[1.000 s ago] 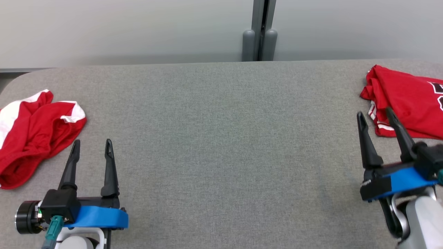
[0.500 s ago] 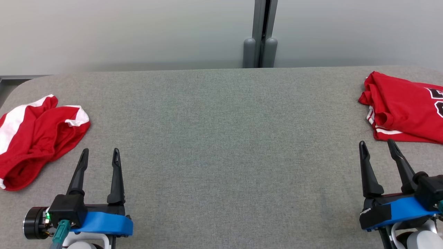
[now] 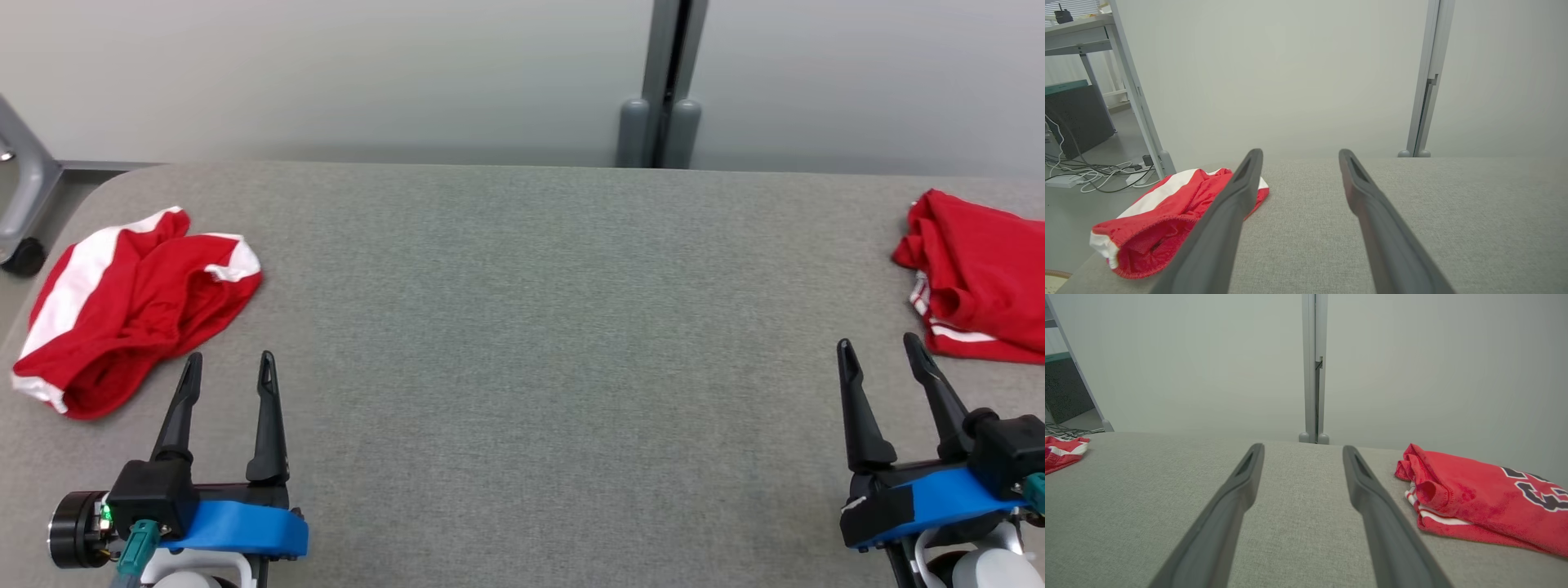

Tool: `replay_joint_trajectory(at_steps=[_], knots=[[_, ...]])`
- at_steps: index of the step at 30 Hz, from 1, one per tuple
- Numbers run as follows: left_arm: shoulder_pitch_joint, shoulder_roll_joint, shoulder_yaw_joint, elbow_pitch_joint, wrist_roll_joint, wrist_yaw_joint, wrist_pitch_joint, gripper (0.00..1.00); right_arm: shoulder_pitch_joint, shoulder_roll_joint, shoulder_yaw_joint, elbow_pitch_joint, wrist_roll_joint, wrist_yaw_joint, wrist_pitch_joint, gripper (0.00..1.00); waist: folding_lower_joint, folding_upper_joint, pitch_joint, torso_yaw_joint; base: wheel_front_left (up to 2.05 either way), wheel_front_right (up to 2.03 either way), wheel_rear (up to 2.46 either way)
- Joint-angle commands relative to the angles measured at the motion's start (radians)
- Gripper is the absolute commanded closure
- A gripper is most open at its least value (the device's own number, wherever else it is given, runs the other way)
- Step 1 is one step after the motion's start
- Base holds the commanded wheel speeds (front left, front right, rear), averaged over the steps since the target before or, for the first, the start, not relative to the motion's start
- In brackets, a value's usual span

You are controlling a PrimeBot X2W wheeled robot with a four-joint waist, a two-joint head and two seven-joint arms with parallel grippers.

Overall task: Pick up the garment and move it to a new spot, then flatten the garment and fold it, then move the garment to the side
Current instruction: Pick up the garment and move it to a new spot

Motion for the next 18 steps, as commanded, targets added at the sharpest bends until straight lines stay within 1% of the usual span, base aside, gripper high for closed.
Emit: replay_joint_trajectory(at_steps=[1, 6, 18], knots=[[0.0, 0.004, 0.008, -0.001, -0.002, 0.005, -0.005, 0.0, 0.009, 0.006, 0.007, -0.003, 0.002, 0.0, 0.003, 0.0, 0.0, -0.0001, 0.008, 0.028, 0.0, 0.0, 0.0], [0.0, 0.008, 0.011, -0.002, -0.005, 0.008, -0.005, 0.0, 0.002, 0.006, 0.013, 0.004, 0.006, 0.0, 0.005, 0.0, 0.0, -0.0001, 0.01, 0.08, 0.0, 0.0, 0.0], [0.018, 0.011, 0.032, -0.004, -0.016, 0.02, -0.005, 0.0, -0.011, -0.004, 0.021, 0.02, 0.002, 0.0, 0.017, 0.0, 0.0, -0.0001, 0.016, 0.264, 0.0, 0.0, 0.0]])
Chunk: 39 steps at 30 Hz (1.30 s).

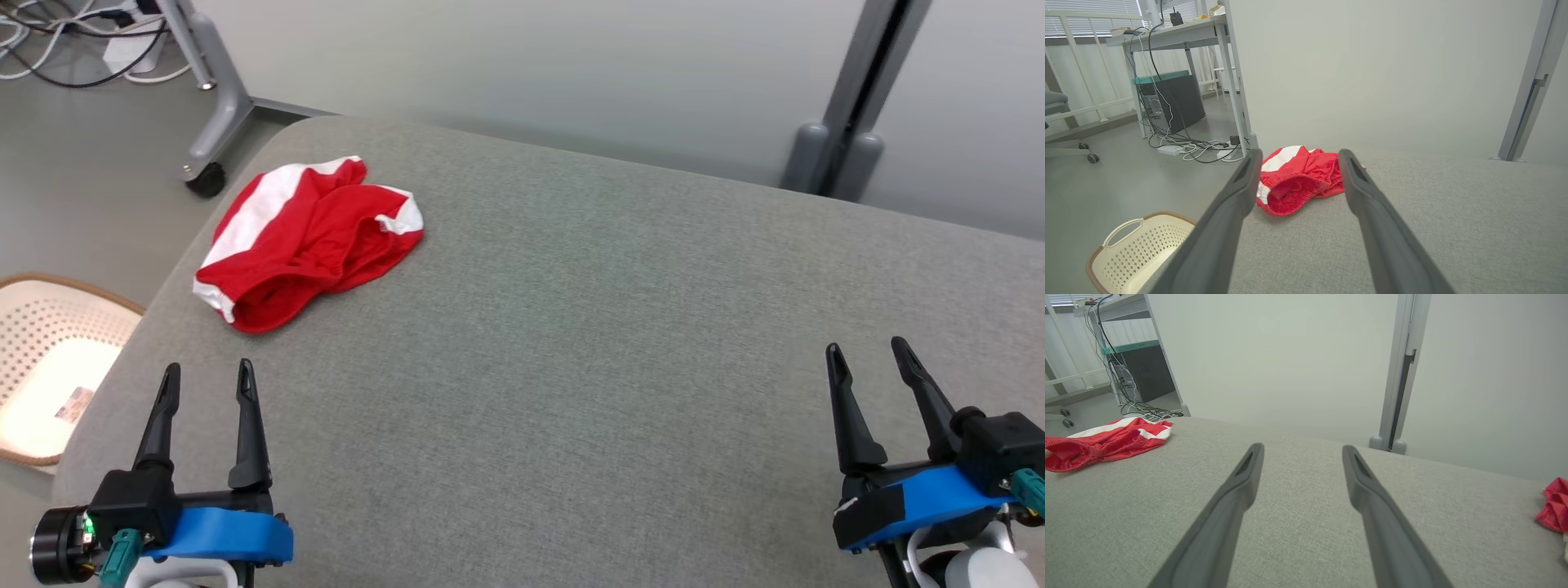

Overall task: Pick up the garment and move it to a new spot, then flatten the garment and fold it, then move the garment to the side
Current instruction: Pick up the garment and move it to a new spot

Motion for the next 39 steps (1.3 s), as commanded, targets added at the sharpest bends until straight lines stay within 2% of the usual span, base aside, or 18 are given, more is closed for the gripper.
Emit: replay_joint_trajectory(at_steps=[1, 8, 16, 27, 34, 39], knots=[[0.006, 0.004, 0.005, -0.001, -0.005, 0.002, -0.005, 0.0, -0.005, -0.005, -0.001, 0.001, -0.002, 0.0, 0.003, 0.0, 0.0, 0.0, 0.019, 0.036, 0.0, 0.0, 0.0], [0.025, 0.004, 0.019, -0.008, -0.009, 0.014, -0.005, 0.0, -0.007, -0.009, 0.003, 0.001, 0.0, 0.0, 0.012, 0.0, 0.0, 0.0, 0.02, 0.113, 0.0, 0.0, 0.0], [0.039, 0.005, 0.033, -0.016, -0.017, 0.018, -0.005, 0.0, -0.004, -0.013, 0.013, 0.002, 0.002, 0.0, 0.017, 0.0, 0.0, 0.0, 0.023, 0.135, 0.0, 0.0, 0.0], [-0.08, 0.024, 0.074, -0.004, -0.043, 0.014, -0.005, 0.0, -0.03, -0.038, -0.002, -0.036, -0.005, 0.0, 0.034, 0.0, 0.0, 0.0, 0.077, 0.085, 0.0, 0.0, 0.0], [-0.269, 0.07, 0.131, 0.038, -0.083, -0.002, -0.004, 0.0, -0.067, -0.074, -0.027, -0.113, -0.027, 0.0, 0.071, 0.0, 0.0, 0.0, 0.184, 0.019, 0.0, 0.0, 0.0], [-0.415, 0.123, 0.18, 0.111, -0.108, -0.018, -0.004, 0.0, -0.091, -0.107, -0.062, -0.186, -0.036, 0.0, 0.097, 0.0, 0.0, 0.0, 0.283, -0.04, 0.0, 0.0, 0.0]])
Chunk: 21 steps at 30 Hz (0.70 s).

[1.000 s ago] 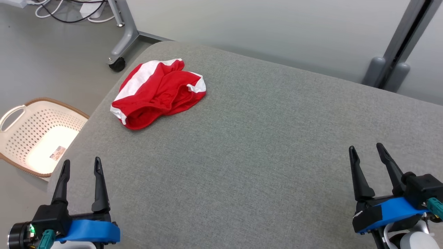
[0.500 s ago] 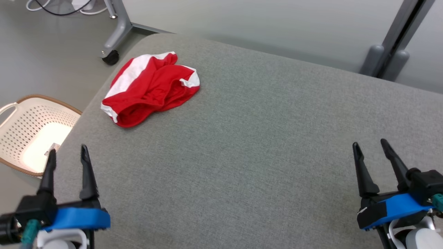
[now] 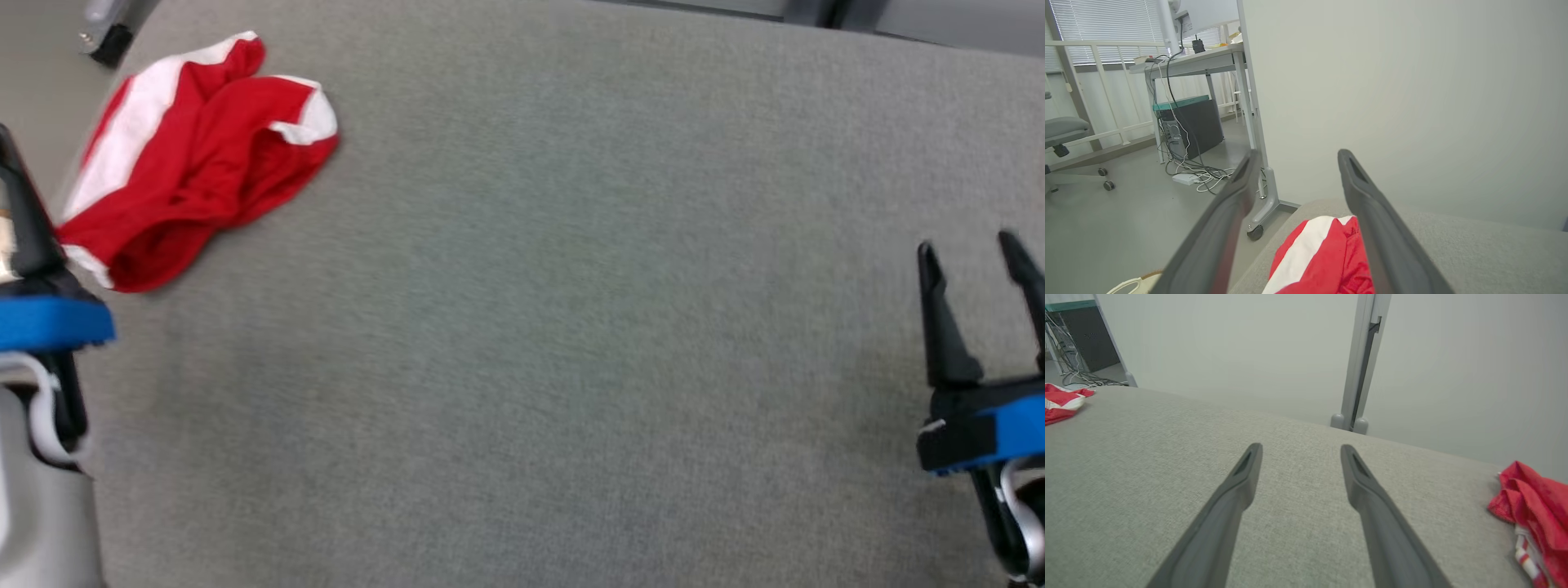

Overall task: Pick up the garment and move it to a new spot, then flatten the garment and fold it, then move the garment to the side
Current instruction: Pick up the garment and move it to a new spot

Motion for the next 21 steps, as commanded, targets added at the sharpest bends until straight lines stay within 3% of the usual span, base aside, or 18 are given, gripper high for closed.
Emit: replay_joint_trajectory(at_steps=[1, 7, 13, 21], knots=[[-0.085, 0.037, 0.023, 0.054, -0.016, -0.015, -0.003, 0.0, -0.013, -0.016, -0.026, -0.044, -0.011, 0.0, 0.014, 0.0, -0.0002, 0.0, 0.053, -0.023, 0.0, 0.0, 0.0], [-0.24, 0.124, 0.051, 0.195, -0.038, -0.035, -0.003, 0.0, -0.007, -0.029, -0.081, -0.135, -0.017, 0.0, 0.034, 0.0, -0.0002, 0.0, 0.143, -0.083, 0.0, 0.0, 0.0], [-0.359, 0.175, 0.006, 0.354, -0.038, -0.049, 0.028, 0.0, 0.011, -0.036, -0.124, -0.196, -0.014, 0.0, 0.049, 0.0, -0.0002, 0.0, 0.213, -0.109, 0.0, 0.0, 0.0], [-0.465, 0.185, -0.089, 0.593, -0.111, -0.06, 0.267, 0.0, 0.016, -0.043, -0.15, -0.239, -0.003, 0.0, 0.054, 0.0, -0.0002, 0.0, 0.254, -0.123, 0.0, 0.0, 0.0]])
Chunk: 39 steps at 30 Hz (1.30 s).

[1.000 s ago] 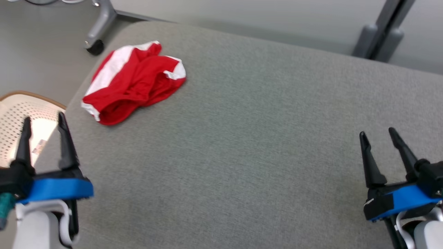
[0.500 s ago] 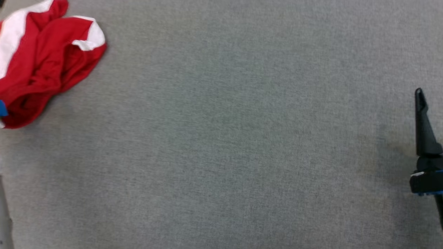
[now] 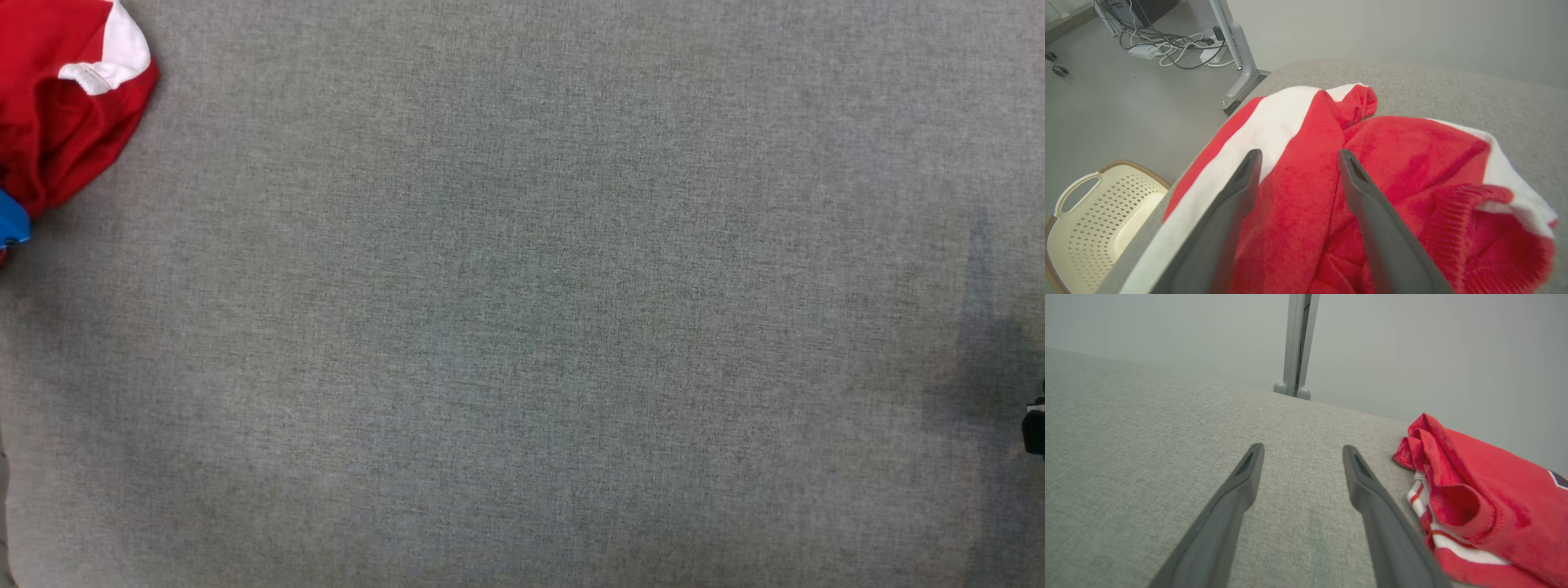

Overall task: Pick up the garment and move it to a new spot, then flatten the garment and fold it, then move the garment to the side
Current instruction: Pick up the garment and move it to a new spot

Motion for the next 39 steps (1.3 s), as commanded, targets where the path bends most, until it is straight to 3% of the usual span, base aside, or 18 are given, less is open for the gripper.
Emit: replay_joint_trajectory(at_steps=[1, 6, 11, 12, 13, 22, 33, 39], knots=[[-0.029, 0.0, -0.023, 0.036, -0.029, -0.007, 0.054, 0.0, 0.001, -0.005, -0.005, -0.011, 0.003, 0.0, 0.0, 0.0, -0.0002, -0.0001, 0.003, 0.001, 0.0, 0.0, 0.0], [-0.05, 0.0, -0.094, 0.106, -0.125, -0.005, 0.237, 0.0, 0.0, 0.001, -0.006, -0.015, -0.002, 0.0, 0.005, 0.0, -0.0002, -0.0001, 0.004, 0.001, 0.0, 0.0, 0.0], [-0.049, 0.025, -0.161, 0.121, -0.201, -0.005, 0.313, 0.0, -0.01, 0.003, 0.002, -0.006, -0.002, 0.0, 0.004, 0.0, -0.0002, -0.0001, -0.002, -0.001, 0.0, 0.0, 0.0], [-0.045, 0.027, -0.173, 0.127, -0.219, -0.005, 0.334, 0.6, -0.014, 0.003, 0.004, -0.003, 0.0, 0.0, 0.002, 0.0, -0.0002, -0.0001, -0.004, -0.003, 0.0, 0.0, 0.0], [-0.04, 0.031, -0.188, 0.131, -0.234, -0.005, 0.352, 1.0, -0.017, 0.001, 0.006, 0.0, 0.002, 0.0, 0.0, 0.0, -0.0002, -0.0001, -0.008, -0.005, 0.0, 0.0, 0.0], [-0.042, 0.102, -0.27, 0.081, -0.309, -0.005, 0.261, 1.0, -0.03, 0.028, 0.023, 0.044, 0.007, 0.0, -0.028, 0.0, -0.0002, -0.0001, -0.058, -0.033, 0.0, 0.0, 0.0], [-0.115, 0.201, -0.391, -0.016, -0.268, -0.004, 0.016, 1.0, -0.061, 0.087, 0.077, 0.178, 0.029, 0.0, -0.107, 0.0, -0.0002, -0.0001, -0.175, -0.105, 0.0, 0.0, 0.0], [-0.177, 0.202, -0.44, -0.119, -0.228, -0.004, -0.058, 1.0, -0.067, 0.125, 0.116, 0.265, 0.041, 0.0, -0.16, 0.0, -0.0002, -0.0001, -0.236, -0.167, 0.0, 0.0, 0.0]])
